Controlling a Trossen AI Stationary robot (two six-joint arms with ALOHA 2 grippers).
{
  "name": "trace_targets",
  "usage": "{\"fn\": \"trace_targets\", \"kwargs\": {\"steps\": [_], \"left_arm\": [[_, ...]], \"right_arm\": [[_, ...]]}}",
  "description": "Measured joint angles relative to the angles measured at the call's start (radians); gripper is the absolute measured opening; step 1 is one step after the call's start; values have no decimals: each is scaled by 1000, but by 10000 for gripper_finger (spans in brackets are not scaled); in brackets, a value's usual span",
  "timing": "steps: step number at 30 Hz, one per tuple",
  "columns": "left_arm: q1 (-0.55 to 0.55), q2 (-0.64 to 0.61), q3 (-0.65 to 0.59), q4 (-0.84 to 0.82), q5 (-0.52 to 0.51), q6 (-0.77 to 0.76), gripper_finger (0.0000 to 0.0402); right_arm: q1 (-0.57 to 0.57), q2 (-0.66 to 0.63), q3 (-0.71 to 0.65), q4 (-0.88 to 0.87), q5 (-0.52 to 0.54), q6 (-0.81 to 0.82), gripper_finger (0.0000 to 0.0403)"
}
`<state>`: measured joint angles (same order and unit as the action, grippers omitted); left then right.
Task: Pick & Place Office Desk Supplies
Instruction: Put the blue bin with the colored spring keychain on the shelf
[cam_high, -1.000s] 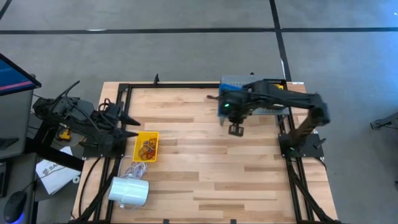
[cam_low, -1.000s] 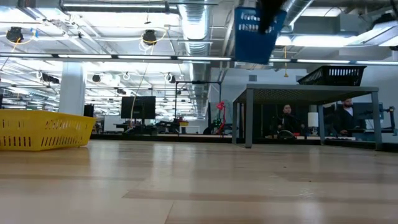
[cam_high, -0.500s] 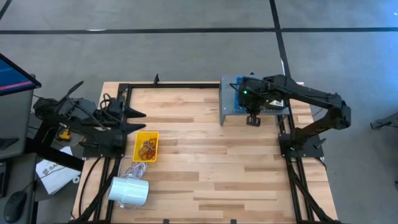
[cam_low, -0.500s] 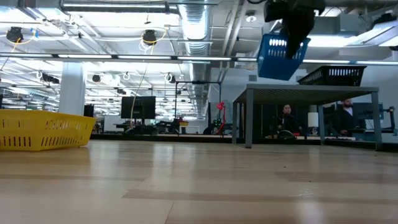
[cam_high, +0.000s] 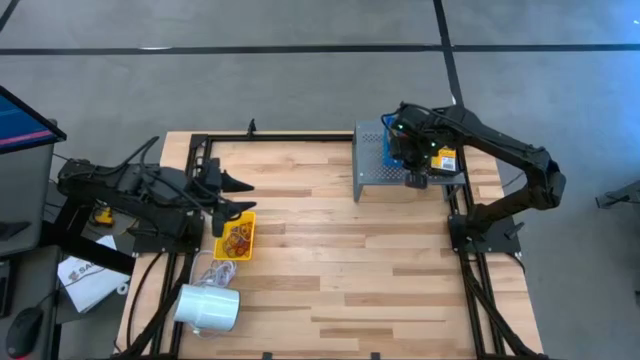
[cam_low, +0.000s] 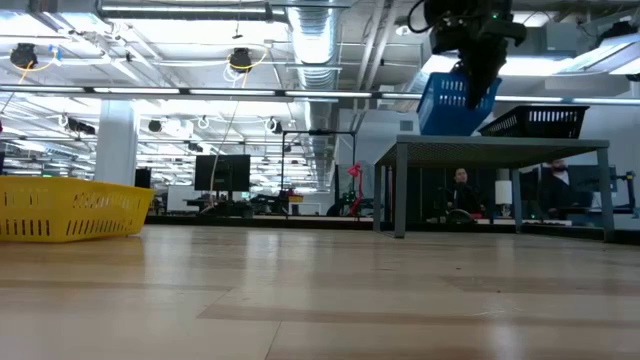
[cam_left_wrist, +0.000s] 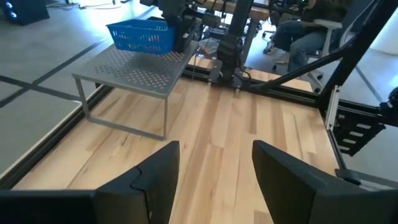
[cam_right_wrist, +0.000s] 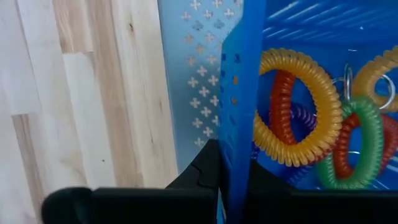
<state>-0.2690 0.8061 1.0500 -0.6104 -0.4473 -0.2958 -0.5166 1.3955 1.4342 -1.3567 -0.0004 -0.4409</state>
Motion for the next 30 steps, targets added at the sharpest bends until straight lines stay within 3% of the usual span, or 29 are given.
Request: {"fn": "trace_targets", "kwargs": {"steps": [11, 30], "left_arm": [[15, -2, 0, 48, 0, 0, 197], [25, -1, 0, 46, 0, 0, 197]], "right_arm": [[-73, 0, 0, -23, -29, -83, 0], [-57, 67, 0, -18, -171, -58, 0]]}}
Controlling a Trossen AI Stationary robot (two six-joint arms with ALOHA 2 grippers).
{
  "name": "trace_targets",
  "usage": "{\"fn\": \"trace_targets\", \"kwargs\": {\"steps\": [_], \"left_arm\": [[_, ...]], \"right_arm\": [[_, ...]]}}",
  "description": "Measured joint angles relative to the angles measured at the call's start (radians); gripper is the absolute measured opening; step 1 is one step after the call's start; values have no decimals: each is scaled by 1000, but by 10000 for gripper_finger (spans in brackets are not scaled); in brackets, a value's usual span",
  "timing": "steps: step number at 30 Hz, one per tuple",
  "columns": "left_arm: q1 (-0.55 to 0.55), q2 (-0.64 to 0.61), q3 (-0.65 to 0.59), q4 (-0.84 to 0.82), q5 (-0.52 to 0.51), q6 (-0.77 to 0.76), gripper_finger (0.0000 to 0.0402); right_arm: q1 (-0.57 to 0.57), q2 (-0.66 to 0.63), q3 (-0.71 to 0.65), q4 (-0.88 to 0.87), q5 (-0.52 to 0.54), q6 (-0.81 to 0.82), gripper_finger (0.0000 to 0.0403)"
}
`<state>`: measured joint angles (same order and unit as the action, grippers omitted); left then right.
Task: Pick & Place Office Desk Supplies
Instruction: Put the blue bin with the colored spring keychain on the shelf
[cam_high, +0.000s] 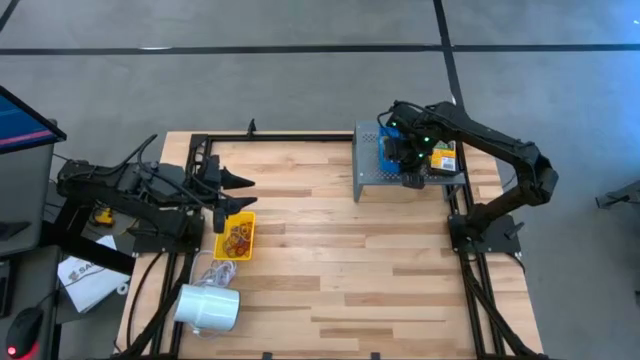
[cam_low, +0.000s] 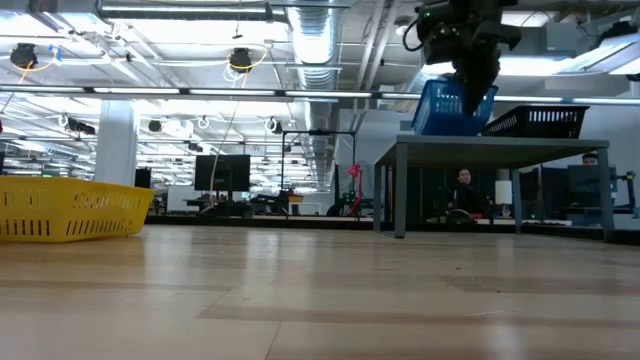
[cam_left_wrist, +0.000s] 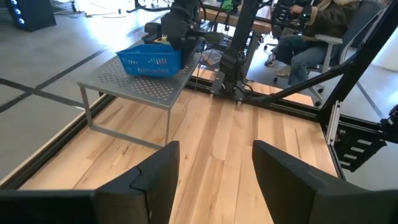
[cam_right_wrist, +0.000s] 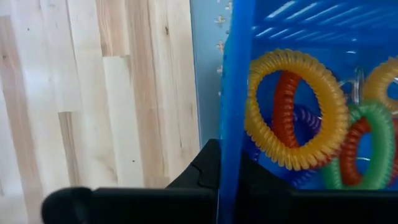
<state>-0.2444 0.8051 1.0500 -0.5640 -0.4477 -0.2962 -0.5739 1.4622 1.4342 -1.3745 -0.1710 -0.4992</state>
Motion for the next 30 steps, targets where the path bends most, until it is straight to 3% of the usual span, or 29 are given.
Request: {"fn": "trace_targets", "kwargs": {"steps": [30], "left_arm": [[0, 0, 0, 0, 0, 1, 197]], "right_arm": [[-50, 42, 1, -91, 42, 15, 0]]}}
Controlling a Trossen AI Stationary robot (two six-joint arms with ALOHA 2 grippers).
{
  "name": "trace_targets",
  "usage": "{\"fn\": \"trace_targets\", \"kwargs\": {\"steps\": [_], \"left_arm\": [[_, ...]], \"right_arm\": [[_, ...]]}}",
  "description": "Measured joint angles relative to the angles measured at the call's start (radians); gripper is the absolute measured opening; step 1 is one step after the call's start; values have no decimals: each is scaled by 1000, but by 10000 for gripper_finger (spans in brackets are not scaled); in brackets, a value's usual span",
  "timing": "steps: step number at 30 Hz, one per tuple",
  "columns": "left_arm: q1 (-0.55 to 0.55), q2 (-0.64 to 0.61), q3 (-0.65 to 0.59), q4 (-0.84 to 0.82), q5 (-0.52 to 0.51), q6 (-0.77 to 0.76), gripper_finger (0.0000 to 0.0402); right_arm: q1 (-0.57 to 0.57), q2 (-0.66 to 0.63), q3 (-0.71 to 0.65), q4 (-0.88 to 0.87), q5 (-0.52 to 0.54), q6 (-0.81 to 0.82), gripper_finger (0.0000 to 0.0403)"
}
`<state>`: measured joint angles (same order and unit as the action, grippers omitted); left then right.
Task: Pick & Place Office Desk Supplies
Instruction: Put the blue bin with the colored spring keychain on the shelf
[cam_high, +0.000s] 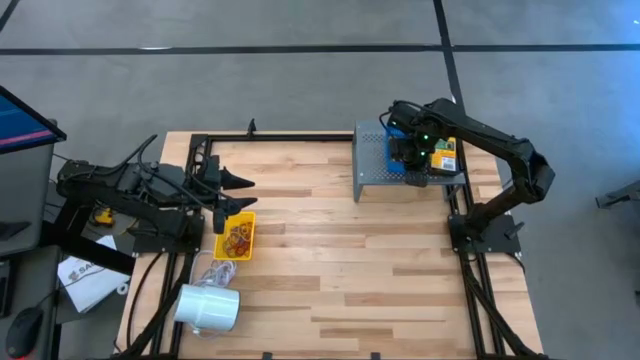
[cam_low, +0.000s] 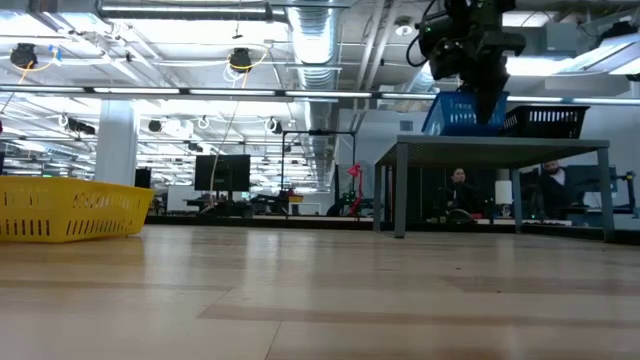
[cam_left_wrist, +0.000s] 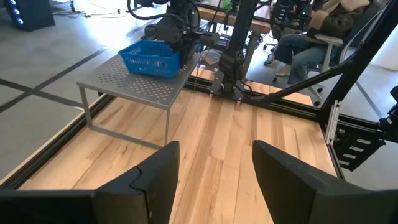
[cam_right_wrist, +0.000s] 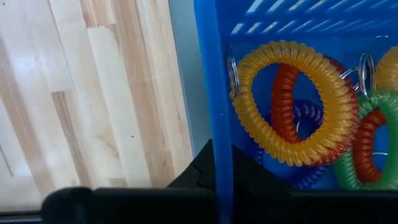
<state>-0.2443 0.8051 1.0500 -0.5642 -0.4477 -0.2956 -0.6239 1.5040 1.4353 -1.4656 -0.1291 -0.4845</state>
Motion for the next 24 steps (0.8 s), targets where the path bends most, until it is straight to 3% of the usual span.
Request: {"fn": "trace_targets", "kwargs": {"steps": [24], "left_arm": [[0, 0, 0, 0, 0, 2, 197]], "right_arm": [[2, -1, -1, -46, -8, 15, 16]]}}
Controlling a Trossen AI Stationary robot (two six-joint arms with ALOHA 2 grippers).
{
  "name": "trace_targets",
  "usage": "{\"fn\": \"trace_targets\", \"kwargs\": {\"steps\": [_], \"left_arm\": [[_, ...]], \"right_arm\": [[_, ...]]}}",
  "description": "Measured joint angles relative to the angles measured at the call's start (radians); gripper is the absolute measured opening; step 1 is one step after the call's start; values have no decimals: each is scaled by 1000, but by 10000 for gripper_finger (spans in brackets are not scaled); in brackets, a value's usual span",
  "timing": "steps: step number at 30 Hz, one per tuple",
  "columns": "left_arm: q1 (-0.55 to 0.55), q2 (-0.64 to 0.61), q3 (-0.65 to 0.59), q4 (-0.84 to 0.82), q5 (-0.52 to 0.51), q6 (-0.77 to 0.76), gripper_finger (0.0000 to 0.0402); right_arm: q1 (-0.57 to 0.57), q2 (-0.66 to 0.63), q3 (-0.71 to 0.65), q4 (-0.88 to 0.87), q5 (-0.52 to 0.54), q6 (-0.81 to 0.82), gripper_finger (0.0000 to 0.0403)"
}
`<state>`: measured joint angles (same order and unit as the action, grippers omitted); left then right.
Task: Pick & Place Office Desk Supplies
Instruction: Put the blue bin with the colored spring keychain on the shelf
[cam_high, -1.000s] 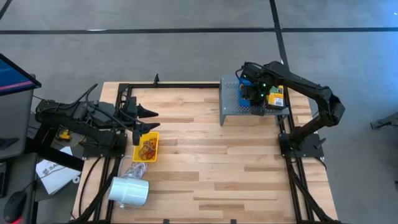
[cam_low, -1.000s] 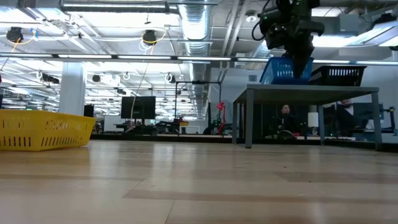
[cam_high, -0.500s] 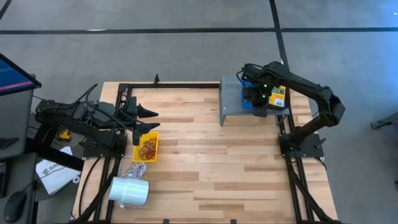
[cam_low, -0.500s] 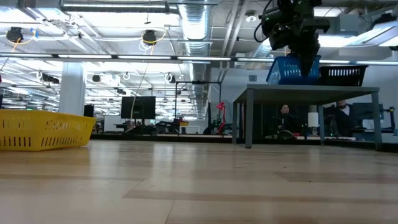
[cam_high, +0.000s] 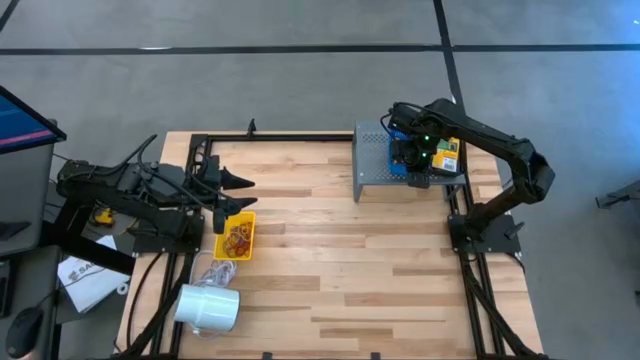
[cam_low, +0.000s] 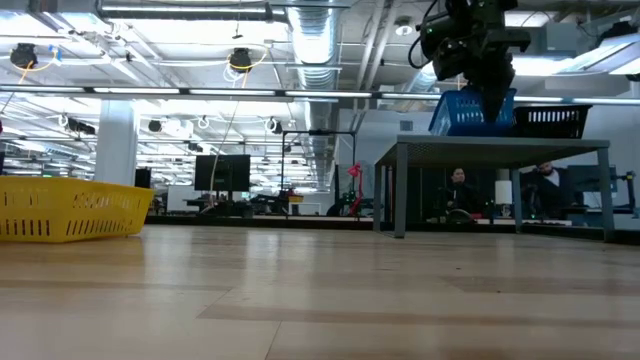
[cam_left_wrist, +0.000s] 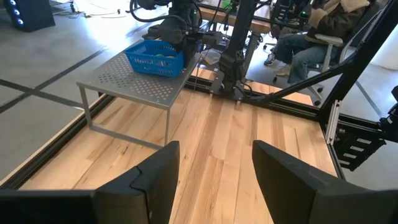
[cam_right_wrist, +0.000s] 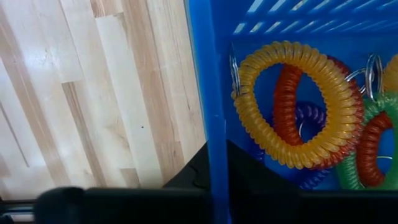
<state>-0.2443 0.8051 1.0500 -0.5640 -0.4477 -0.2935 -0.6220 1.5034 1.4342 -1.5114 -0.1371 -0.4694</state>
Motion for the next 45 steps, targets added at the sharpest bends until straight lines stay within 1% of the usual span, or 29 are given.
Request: {"fn": "trace_targets", "kwargs": {"steps": [6, 16, 22, 28, 39, 45], "left_arm": [[0, 0, 0, 0, 0, 0, 197], [0, 0, 0, 0, 0, 0, 197], [0, 0, 0, 0, 0, 0, 197], [0, 0, 0, 0, 0, 0, 197], [0, 0, 0, 0, 0, 1, 197], [16, 0, 0, 0, 0, 6, 197]], "right_arm": [[0, 1, 0, -1, -16, 5, 34], [0, 1, -1, 4, -12, 29, 100], [0, 1, -1, 7, -6, 29, 124], [0, 1, -1, 7, 6, 28, 134], [0, 1, 1, -13, 6, 51, 135], [0, 1, 37, -23, 5, 75, 136]]}}
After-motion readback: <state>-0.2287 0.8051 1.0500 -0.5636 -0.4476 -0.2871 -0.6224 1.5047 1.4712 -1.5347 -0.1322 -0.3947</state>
